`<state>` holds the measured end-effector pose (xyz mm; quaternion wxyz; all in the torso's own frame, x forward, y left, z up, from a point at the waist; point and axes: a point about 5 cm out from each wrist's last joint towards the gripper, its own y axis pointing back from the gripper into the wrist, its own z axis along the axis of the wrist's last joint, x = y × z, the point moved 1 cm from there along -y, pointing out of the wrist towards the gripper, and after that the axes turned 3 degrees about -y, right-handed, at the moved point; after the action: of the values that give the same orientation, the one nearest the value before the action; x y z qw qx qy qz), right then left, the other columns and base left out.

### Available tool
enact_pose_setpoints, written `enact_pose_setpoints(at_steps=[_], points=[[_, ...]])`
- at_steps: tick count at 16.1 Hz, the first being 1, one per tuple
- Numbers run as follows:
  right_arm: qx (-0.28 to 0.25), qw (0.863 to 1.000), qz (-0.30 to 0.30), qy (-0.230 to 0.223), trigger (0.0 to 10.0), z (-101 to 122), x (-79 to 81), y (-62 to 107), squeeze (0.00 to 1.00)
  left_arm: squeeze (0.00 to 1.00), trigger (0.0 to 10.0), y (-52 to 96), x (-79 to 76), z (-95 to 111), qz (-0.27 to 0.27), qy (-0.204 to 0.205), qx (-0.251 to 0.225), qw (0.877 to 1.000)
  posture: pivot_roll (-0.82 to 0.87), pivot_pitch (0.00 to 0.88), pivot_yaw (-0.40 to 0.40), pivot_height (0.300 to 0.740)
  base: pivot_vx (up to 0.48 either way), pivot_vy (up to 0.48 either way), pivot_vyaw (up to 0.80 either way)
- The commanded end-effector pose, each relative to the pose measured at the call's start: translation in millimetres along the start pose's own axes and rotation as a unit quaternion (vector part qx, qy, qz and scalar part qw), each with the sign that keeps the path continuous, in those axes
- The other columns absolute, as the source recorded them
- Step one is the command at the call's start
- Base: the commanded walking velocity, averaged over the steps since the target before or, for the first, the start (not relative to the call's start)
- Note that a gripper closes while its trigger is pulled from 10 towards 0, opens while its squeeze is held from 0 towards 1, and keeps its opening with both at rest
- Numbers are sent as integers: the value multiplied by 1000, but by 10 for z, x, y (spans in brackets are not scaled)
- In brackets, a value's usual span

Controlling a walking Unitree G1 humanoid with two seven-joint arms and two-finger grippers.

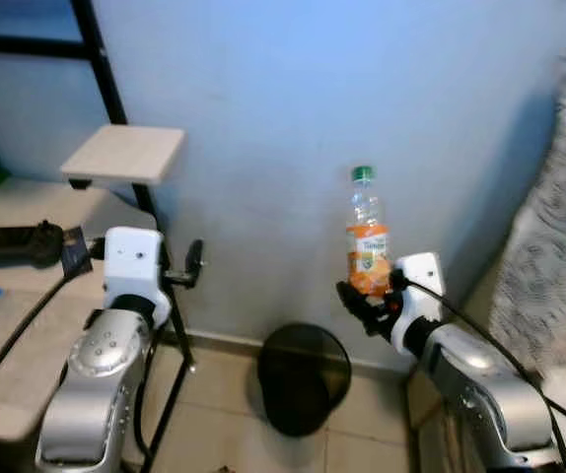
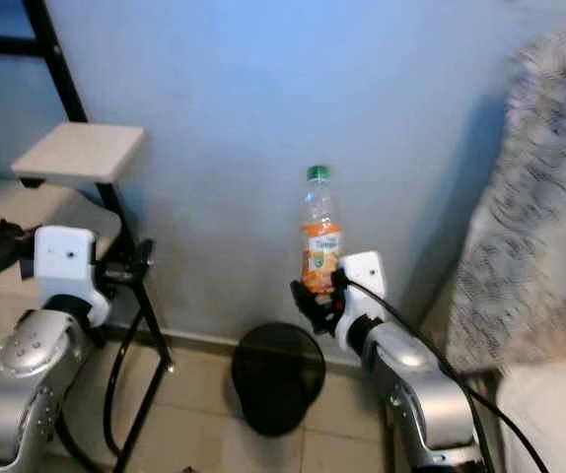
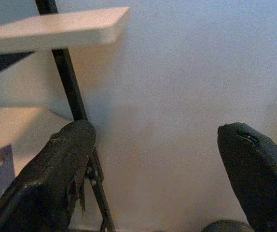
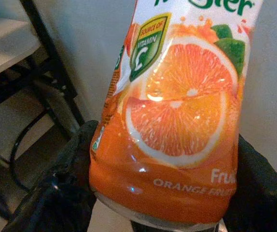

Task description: Clean up the room

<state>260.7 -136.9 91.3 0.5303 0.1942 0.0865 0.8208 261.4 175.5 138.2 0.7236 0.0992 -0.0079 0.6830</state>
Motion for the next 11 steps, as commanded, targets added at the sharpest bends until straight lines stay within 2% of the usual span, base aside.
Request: enact_pose_setpoints(at_steps=[1,4,7,10,11], points=[[0,1000,-26,0,10000,6,-137,57,0,0,10000,-21,-104,56,-21,1,-11,1000,83,0,17,740,349,0,0],[13,1000,-24,11,10000,-37,-165,83,0,0,10000,-15,-103,34,-26,-1,-7,1000,81,0,20,740,350,0,0],[63,997,-26,47,10000,-136,-271,122,0,0,10000,-2,-107,10,-33,-7,-3,999,79,0,23,740,344,0,0],[164,979,-25,116,10000,-320,-446,220,0,0,10000,20,-156,-47,-60,-16,12,998,77,0,23,740,323,0,0],[196,970,-26,144,10000,-384,-517,262,0,0,10000,52,-206,-101,-92,-29,24,995,78,0,19,740,0,0,0]])
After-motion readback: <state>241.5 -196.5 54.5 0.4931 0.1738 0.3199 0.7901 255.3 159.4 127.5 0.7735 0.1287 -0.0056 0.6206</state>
